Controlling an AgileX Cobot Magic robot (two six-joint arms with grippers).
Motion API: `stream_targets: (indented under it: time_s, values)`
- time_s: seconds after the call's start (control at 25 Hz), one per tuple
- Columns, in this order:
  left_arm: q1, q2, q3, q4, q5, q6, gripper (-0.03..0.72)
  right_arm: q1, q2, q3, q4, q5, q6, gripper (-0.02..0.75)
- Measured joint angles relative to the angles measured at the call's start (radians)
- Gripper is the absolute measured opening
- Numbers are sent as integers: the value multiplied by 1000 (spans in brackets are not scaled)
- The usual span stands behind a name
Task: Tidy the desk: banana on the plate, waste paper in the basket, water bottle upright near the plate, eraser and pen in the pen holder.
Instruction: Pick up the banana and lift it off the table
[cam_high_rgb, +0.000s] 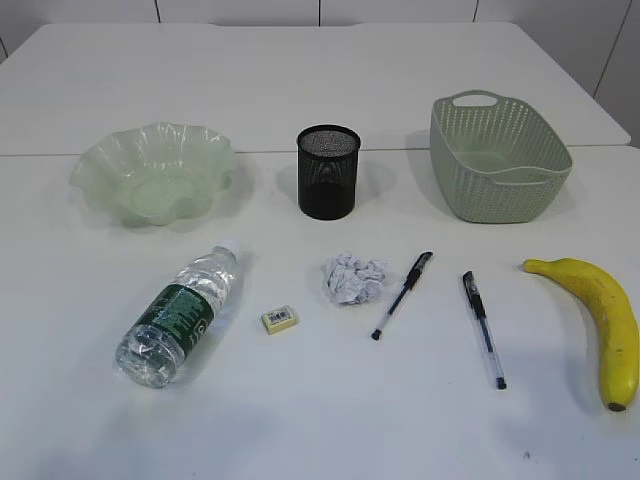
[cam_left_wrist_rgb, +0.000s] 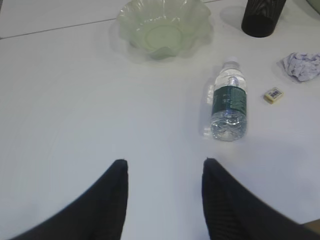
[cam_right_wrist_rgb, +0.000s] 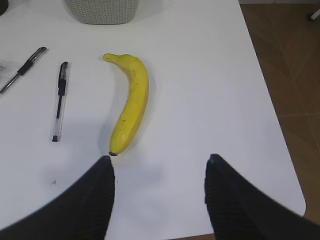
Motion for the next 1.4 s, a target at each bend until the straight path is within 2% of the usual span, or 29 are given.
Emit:
stream_targets:
  time_s: [0.2, 0.44, 0.68, 1.0, 1.4]
  values:
    - [0, 42, 0, -67, 13, 0, 341, 0, 158, -72, 21, 32, 23, 430]
    - [0, 107, -16, -74, 28, 0, 341, 0, 356, -170, 82, 59, 48, 430]
    - [0, 194, -143, -24, 56, 0, 341, 0, 496, -249, 82, 57, 48, 430]
    - [0, 384, -345, -19, 68, 0, 341, 0, 681, -280, 74, 29, 48, 430]
    - [0, 534, -365, -10, 99, 0, 341, 0, 883, -294, -9, -52, 48, 430]
